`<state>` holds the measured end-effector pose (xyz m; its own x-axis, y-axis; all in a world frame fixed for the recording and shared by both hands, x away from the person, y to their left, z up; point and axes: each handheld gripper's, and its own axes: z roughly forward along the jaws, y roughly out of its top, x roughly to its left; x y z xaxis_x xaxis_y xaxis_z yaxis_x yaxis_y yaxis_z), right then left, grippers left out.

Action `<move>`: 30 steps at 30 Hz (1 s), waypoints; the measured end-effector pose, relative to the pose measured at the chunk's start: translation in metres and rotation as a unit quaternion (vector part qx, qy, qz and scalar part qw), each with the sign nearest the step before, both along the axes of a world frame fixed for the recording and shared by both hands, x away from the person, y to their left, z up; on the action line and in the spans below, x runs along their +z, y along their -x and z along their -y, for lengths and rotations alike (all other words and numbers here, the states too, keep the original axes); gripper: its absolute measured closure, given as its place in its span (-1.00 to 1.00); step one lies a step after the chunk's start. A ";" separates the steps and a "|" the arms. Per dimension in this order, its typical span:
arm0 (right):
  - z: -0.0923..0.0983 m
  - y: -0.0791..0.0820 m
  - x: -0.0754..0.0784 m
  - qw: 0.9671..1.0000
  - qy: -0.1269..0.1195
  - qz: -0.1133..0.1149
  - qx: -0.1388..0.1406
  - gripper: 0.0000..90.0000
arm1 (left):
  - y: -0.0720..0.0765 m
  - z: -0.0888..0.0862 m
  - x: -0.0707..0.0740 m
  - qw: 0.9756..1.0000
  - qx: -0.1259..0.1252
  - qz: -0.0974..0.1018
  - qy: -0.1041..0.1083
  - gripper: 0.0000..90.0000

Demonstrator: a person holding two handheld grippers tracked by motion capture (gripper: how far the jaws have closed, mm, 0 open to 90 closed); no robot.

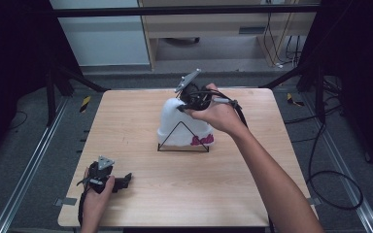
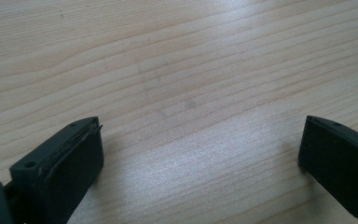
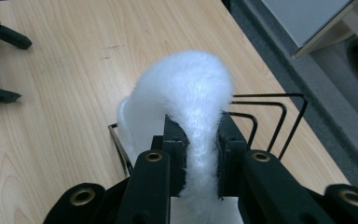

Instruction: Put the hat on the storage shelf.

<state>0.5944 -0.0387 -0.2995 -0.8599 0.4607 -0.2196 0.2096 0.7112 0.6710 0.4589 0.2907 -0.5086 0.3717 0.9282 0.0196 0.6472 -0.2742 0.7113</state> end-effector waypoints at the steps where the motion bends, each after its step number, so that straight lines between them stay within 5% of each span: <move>1: 0.000 0.000 -0.002 1.000 0.000 -0.002 0.000 0.73 | 0.000 0.000 0.000 1.000 0.000 0.000 0.000 -1.00; 11: 0.002 0.001 -0.008 1.000 0.010 -0.007 -0.003 0.56 | 0.000 0.000 0.000 1.000 0.000 0.000 0.000 -1.00; 24: 0.008 0.010 0.004 1.000 -0.019 0.003 -0.020 0.17 | 0.000 0.000 0.000 1.000 -0.001 -0.001 -0.002 -1.00; 30: 0.016 0.017 0.010 0.997 -0.054 0.022 -0.044 -0.12 | 0.000 0.000 0.000 1.000 -0.002 -0.001 -0.002 -1.00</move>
<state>0.5774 -0.0545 -0.2895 -0.8059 0.5567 -0.2015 0.2363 0.6146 0.7527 0.4589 0.2911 -0.5084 0.3748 0.9269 0.0223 0.6481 -0.2791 0.7086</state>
